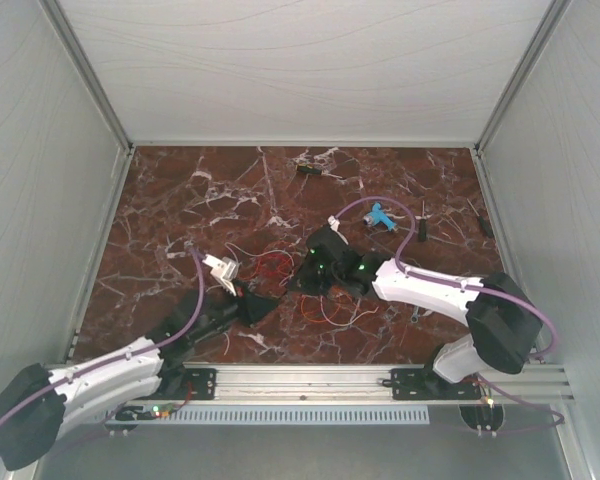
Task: Zip-tie the wires
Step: Tie the cable at the center of the board.
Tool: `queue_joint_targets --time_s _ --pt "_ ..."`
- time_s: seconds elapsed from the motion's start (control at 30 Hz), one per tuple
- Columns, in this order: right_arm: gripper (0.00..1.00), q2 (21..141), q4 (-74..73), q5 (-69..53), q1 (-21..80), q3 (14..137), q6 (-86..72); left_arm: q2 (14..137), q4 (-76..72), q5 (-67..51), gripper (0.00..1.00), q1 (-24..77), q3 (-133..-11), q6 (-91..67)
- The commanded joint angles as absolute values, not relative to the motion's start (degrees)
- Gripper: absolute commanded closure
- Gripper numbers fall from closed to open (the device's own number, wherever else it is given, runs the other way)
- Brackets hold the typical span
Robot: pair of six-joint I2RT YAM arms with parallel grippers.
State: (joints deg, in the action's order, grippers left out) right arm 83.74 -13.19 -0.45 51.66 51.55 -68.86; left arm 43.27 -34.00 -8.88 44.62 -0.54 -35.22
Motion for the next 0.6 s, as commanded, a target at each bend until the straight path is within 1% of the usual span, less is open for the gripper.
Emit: queue_joint_targets --time_s 0.0,0.2,0.4,0.57 --pt "1.00 85.23 -14.00 4.96 48.86 53.32 -66.75 38.34 -25.08 -9.48 1.00 45.75 1.38 -38.22" --pt "1.00 86.62 -13.72 5.06 47.18 53.98 -65.74 32.51 -16.59 -6.60 1.00 47.97 1.08 -43.46" --pt "1.00 89.08 -13.66 4.24 44.98 55.71 -64.96 29.09 -5.73 -5.38 1.00 48.42 -2.45 -48.35" --pt "1.00 90.57 -13.81 4.05 43.94 57.06 -64.28 26.34 -1.36 -5.53 1.00 48.58 -3.45 -49.68"
